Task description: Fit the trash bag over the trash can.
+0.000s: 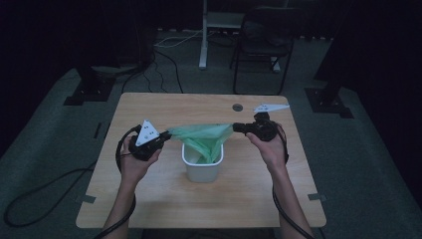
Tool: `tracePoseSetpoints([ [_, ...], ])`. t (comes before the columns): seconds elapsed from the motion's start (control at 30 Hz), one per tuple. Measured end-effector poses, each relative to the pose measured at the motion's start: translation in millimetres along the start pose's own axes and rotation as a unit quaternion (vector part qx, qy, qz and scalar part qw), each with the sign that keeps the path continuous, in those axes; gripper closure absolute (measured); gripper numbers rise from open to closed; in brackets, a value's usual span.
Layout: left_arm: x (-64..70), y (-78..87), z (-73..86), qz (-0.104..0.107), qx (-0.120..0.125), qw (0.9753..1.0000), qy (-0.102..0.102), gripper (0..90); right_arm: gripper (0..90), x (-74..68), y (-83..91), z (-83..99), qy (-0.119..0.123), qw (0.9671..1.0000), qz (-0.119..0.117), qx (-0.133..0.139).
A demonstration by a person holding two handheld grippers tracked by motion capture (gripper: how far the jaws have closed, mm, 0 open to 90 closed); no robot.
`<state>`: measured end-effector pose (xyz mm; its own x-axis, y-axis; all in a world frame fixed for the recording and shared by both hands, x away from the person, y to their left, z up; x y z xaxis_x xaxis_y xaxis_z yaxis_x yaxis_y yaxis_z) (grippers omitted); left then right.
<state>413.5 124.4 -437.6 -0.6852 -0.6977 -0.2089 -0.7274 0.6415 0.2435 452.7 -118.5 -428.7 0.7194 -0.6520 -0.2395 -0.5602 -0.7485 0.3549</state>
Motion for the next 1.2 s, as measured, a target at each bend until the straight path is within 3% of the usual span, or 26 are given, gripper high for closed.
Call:
tracePoseSetpoints([
  [0.13, 5.4, 1.1, -5.9, 0.005, 0.005, 0.9999, -0.007, 90.0, 73.7, -3.1, 5.8, -7.8, 0.003, 0.9999, 0.0, 0.013],
  [0.37, 11.6, -2.9, -4.7, 0.012, 0.001, 0.9999, -0.011, 90.0, 63.3, -13.8, 12.0, -25.1, 0.028, 0.999, 0.006, 0.035],
  [0.47, 14.7, -4.9, -5.1, 0.015, 0.002, 0.9998, -0.013, 90.0, 59.8, -27.4, 7.2, -32.1, 0.047, 0.998, -0.017, 0.04],
  [0.6, 19.0, -6.0, -5.9, 0.021, 0.001, 0.9997, -0.016, 90.0, 57.3, -39.5, -6.8, -30.2, 0.066, 0.9969, -0.032, 0.026],
  [0.67, 19.6, -6.2, -6.3, 0.022, 0.001, 0.9996, -0.016, 90.0, 56.2, -49.3, -24.9, -24.0, 0.083, 0.9956, -0.044, 0.009],
  [0.97, 23.1, -4.3, -11.5, 0.026, 0.011, 0.9994, -0.018, 90.0, 48.7, -54.2, -54.7, -10.3, 0.118, 0.9921, -0.039, -0.021],
  [1.1, 26.2, -3.5, -13.1, 0.029, 0.015, 0.9993, -0.018, 90.0, 47.2, -54.7, -65.7, -3.2, 0.153, 0.9868, -0.021, -0.047],
  [1.2, 28.3, -2.1, -13.8, 0.03, 0.016, 0.9992, -0.021, 90.0, 55.4, -51.0, -72.6, 1.0, 0.184, 0.9806, 0.0, -0.068],
])
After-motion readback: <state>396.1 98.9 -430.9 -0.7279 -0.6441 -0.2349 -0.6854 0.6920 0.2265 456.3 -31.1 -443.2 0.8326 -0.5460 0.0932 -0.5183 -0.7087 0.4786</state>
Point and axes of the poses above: each handheld gripper's, and its own axes: y roughly backward along the jaws, z roughly out of its underside, x roughly to its right, the point moved 10 cm from there along -y, roughly forward along the jaws, and after that the axes turned 11 degrees about x, right-handed, at the moved point
